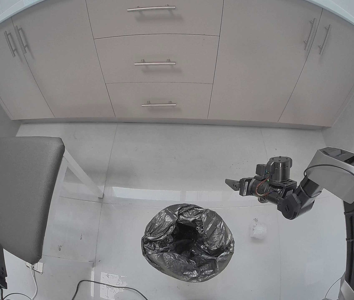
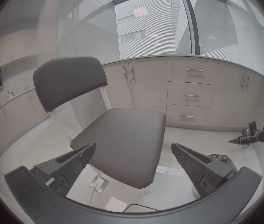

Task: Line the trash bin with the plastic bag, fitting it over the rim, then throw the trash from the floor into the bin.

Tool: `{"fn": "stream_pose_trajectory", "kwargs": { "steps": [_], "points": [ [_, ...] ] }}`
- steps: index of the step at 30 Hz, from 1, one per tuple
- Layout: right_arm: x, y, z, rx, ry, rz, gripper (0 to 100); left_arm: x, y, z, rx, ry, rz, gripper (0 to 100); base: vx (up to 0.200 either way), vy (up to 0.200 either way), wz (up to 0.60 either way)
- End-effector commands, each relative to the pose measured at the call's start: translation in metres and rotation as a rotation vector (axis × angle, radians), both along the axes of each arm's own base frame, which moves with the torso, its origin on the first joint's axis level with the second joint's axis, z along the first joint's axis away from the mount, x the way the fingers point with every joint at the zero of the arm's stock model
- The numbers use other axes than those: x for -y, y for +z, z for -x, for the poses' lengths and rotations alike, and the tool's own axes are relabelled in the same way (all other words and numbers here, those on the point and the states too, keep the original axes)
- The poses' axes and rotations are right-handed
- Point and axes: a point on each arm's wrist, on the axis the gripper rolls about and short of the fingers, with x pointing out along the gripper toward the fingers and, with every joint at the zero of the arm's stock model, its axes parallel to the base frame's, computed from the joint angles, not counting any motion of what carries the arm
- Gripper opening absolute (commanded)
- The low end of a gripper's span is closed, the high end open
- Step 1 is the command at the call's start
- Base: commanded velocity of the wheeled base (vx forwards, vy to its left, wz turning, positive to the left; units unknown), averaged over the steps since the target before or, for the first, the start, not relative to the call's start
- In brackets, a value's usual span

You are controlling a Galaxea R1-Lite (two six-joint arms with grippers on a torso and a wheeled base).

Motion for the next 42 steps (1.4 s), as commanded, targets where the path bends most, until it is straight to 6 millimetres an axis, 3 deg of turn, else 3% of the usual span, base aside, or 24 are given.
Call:
{"fn": "stream_pose_trajectory", "kwargs": {
  "steps": [1,6,17,23,27,31,42],
  "points": [
    [0.0,0.004,0.0,0.011,0.001,-0.002,100,0.001,-0.02,0.007,0.054,0.048,-0.047,100,0.0,0.0,0.0],
    [0.0,0.005,0.0,0.013,0.002,-0.001,100,0.003,-0.021,0.007,0.056,-0.06,-0.057,100,0.0,0.0,0.0],
    [-0.001,0.003,0.001,0.007,0.005,0.002,100,0.004,-0.022,0.007,0.046,-0.113,-0.102,100,0.0,0.0,0.0],
    [-0.001,0.004,0.0,0.012,0.004,0.001,100,0.01,-0.026,0.006,0.037,-0.371,-0.1,100,0.0,0.0,0.0],
    [0.0,0.006,-0.002,0.023,-0.004,0.0,100,0.01,-0.027,0.006,0.033,-0.37,-0.093,100,0.0,0.0,0.0],
    [0.005,0.009,-0.011,0.049,-0.02,-0.007,100,0.01,-0.026,0.006,0.039,-0.368,-0.086,100,0.0,0.0,0.0],
    [0.022,0.013,-0.069,0.116,-0.241,0.054,100,0.01,-0.026,0.006,0.042,-0.368,-0.086,100,0.0,0.0,0.0]
  ]
}}
